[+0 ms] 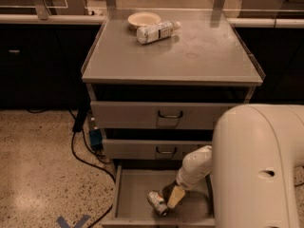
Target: Pick 7up can from bottom drawer and place on counter
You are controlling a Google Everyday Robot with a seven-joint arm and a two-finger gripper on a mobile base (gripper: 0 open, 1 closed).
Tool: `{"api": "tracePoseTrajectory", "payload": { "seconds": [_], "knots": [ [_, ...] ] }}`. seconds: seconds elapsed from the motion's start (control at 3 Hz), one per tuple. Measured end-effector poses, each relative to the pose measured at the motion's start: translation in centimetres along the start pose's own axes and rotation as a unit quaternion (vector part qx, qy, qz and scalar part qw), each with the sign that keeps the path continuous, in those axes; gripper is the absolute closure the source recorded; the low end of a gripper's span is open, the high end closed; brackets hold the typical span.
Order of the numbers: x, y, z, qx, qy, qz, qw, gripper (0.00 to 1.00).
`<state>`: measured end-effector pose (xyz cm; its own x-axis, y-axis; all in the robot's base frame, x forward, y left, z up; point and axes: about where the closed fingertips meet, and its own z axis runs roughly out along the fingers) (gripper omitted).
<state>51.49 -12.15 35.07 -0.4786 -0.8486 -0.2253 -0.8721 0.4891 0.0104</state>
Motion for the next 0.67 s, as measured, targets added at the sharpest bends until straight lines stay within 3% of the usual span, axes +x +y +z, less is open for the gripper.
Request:
{"api": "tracePoseTrajectory", "payload": {
  "seconds": [0.33,0.67],
  "knots": [
    [-0.5,1.7,3.9,-0.063,-0.049,0.033,0.9963,0.00],
    [-1.4,2.1,8.6,-0.104,-0.092,0.015,0.9903,0.00]
  ]
}}
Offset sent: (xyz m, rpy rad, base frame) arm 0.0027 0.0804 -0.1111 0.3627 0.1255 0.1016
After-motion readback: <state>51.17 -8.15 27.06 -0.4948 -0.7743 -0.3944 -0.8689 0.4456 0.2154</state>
